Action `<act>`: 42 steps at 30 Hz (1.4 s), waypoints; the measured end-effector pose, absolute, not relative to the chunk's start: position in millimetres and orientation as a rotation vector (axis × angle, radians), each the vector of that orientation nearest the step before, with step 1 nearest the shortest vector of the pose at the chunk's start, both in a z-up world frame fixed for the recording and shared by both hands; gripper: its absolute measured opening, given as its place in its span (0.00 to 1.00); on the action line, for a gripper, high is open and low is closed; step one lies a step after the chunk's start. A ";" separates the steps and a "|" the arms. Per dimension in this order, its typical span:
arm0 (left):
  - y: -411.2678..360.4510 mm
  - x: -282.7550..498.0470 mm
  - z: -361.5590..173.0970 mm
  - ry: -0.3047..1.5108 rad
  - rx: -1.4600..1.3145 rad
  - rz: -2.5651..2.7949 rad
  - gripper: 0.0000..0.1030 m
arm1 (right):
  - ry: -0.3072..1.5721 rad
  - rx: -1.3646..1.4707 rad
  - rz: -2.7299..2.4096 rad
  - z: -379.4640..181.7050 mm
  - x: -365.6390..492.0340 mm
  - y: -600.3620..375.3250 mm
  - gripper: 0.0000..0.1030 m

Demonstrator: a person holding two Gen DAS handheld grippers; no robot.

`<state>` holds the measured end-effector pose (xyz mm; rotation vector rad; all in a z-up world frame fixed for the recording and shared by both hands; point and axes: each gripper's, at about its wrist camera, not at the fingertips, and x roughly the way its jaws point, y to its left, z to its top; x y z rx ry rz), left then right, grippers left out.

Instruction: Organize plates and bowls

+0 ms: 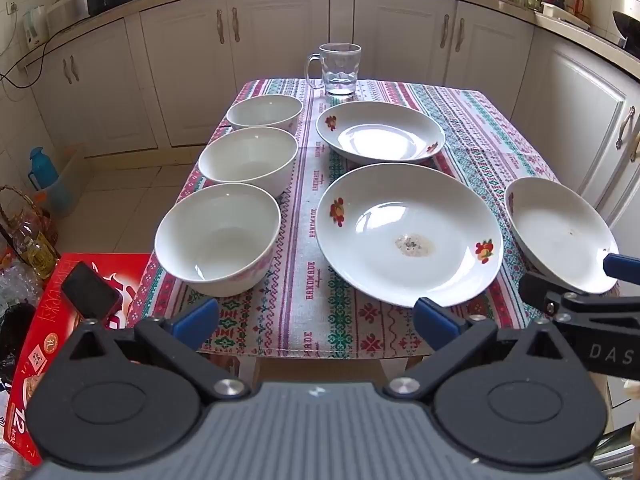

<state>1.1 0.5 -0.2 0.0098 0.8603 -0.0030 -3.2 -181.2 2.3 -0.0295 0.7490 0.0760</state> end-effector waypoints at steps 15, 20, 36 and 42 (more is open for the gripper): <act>-0.9 -0.8 1.5 0.842 0.020 0.005 0.99 | 0.739 -0.041 0.072 4.8 -5.3 -178.2 1.00; -1.6 -1.4 1.8 0.841 0.023 0.004 0.99 | 0.738 -0.038 0.073 5.6 -5.4 -180.7 1.00; -1.4 0.3 3.4 0.840 0.017 0.004 0.99 | 0.735 -0.042 0.076 8.6 -5.1 -179.7 1.00; -1.4 0.6 4.7 0.838 0.016 0.004 0.99 | 0.732 -0.046 0.075 10.4 -5.6 -179.6 1.00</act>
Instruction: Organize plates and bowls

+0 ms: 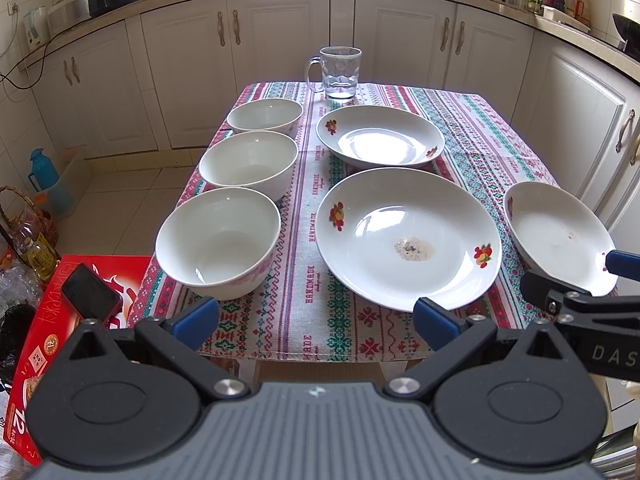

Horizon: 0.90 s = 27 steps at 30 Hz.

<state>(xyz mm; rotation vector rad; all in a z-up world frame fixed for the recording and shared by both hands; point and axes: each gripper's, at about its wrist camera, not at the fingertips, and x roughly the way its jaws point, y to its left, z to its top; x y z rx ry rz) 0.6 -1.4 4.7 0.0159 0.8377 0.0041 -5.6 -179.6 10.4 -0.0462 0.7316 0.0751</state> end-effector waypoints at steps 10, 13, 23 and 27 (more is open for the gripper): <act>-0.9 0.2 4.5 0.834 0.015 0.005 0.99 | 0.729 -0.052 0.078 11.3 -4.9 -179.2 1.00; -0.3 -0.1 4.0 0.833 0.015 0.005 0.99 | 0.729 -0.051 0.078 10.9 -4.5 -179.2 1.00; -0.5 -0.1 4.4 0.833 0.015 0.006 0.99 | 0.727 -0.055 0.078 10.7 -5.0 -178.3 1.00; -0.8 -0.2 4.8 0.830 0.015 0.006 0.99 | 0.725 -0.055 0.078 11.0 -5.1 -178.3 1.00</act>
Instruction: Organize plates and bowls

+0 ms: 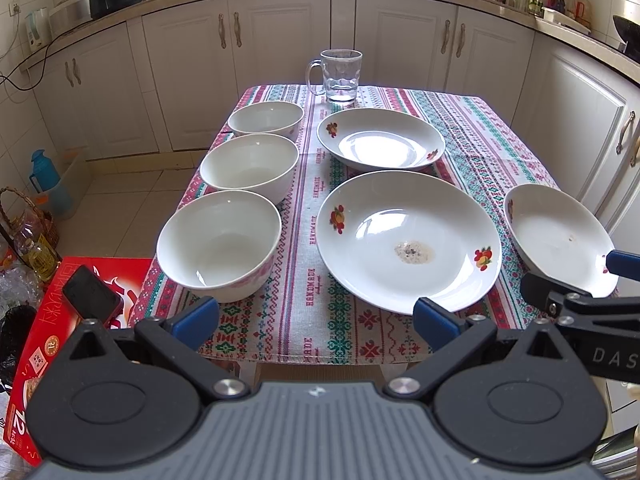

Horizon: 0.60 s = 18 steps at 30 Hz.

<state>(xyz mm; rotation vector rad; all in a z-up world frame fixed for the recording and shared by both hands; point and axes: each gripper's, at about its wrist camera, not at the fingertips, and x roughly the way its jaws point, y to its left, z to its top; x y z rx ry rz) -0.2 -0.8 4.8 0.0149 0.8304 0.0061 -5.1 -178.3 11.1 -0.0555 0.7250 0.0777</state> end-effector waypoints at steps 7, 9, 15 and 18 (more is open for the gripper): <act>-0.7 -0.4 4.7 0.829 0.014 0.006 0.99 | 0.722 -0.059 0.078 11.5 -5.3 -177.9 1.00; -0.6 -0.5 5.4 0.826 0.010 0.006 0.99 | 0.719 -0.060 0.079 11.9 -6.3 -177.8 1.00; 0.2 0.9 4.9 0.822 0.003 0.008 0.99 | 0.714 -0.064 0.083 12.1 -6.5 -177.5 1.00; 0.0 1.6 4.7 0.820 0.006 0.007 0.99 | 0.715 -0.067 0.087 11.8 -5.9 -177.0 1.00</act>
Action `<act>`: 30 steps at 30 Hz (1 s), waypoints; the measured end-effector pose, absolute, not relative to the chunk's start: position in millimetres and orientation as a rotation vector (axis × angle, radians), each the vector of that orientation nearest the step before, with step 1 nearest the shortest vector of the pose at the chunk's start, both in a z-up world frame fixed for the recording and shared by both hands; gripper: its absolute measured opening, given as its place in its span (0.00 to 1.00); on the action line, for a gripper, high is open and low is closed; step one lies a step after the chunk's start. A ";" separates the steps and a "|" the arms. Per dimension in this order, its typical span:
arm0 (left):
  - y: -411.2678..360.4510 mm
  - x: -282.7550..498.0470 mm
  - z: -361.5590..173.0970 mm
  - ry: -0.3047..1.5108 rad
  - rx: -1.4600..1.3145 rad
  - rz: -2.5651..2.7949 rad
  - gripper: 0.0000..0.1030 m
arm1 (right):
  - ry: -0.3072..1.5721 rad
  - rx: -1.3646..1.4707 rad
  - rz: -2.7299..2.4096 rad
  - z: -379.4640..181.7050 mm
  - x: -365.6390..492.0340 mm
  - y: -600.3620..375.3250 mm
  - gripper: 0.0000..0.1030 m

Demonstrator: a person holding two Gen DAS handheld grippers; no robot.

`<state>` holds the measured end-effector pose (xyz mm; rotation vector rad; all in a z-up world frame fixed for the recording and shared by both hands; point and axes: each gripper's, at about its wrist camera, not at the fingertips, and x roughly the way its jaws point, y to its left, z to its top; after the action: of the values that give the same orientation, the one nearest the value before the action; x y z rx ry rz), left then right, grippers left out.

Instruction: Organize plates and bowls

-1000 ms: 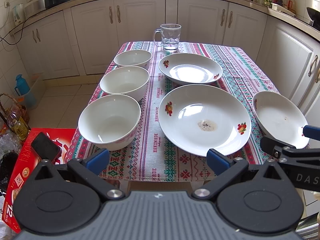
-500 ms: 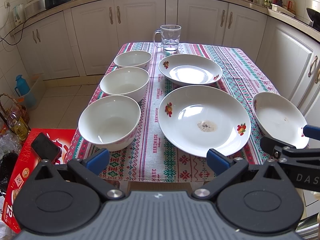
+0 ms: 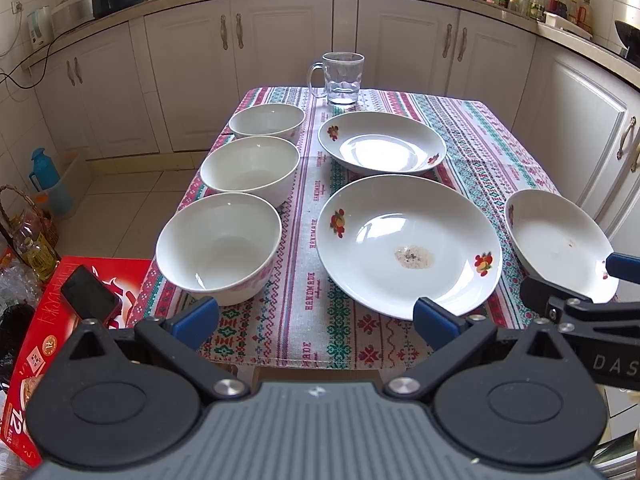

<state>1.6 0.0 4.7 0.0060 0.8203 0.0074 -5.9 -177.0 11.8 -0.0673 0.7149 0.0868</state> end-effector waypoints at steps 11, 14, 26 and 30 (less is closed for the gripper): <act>-0.9 8.3 17.9 0.745 0.017 -0.067 0.99 | 0.675 -0.098 0.116 16.9 -5.3 -180.8 1.00; -3.2 13.8 21.1 0.736 0.022 -0.103 0.99 | 0.649 -0.123 0.119 21.8 -3.4 -187.0 1.00; -23.8 50.1 25.5 0.651 0.034 -0.202 0.99 | 0.581 -0.165 0.082 26.0 4.1 -248.2 1.00; -39.7 62.6 21.6 0.634 0.082 -0.274 0.99 | 0.575 -0.162 0.095 17.4 4.4 -273.4 1.00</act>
<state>62.6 -39.7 21.6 0.0823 0.6338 -0.2740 4.4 -273.4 17.4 -0.1618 0.5746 0.0946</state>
